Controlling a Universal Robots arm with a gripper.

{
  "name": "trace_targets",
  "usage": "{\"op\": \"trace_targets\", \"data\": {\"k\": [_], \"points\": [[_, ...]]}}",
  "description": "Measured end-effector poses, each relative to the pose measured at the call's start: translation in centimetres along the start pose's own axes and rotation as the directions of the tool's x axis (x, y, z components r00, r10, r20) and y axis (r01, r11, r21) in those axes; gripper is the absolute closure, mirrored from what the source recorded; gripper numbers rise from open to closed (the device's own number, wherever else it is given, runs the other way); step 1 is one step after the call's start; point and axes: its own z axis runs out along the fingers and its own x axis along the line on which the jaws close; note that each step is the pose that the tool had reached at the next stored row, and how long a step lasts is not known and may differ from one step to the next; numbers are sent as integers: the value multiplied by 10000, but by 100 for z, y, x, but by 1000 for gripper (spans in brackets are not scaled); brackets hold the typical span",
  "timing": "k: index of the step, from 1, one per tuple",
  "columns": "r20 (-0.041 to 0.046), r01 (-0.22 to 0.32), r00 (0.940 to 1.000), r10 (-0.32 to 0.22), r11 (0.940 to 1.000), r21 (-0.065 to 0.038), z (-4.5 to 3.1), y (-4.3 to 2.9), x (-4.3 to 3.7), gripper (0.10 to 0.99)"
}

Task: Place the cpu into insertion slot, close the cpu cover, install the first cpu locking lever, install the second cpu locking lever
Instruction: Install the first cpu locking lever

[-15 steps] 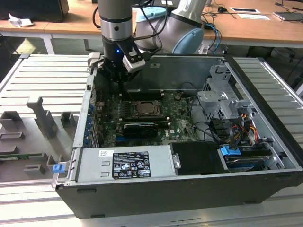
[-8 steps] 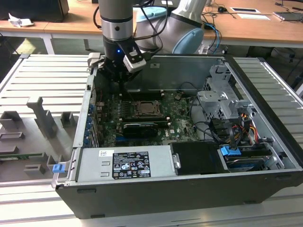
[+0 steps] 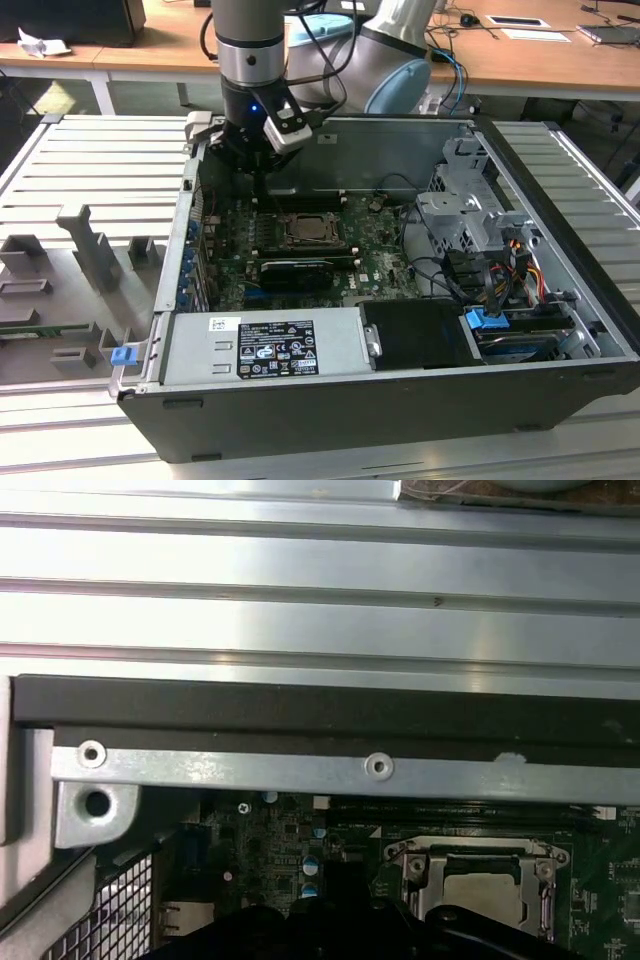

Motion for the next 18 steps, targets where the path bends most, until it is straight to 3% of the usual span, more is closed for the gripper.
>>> {"op": "trace_targets", "data": {"k": [18], "points": [[0, 0, 10000, 0, 10000, 0, 11, -9, -265, 980]]}}
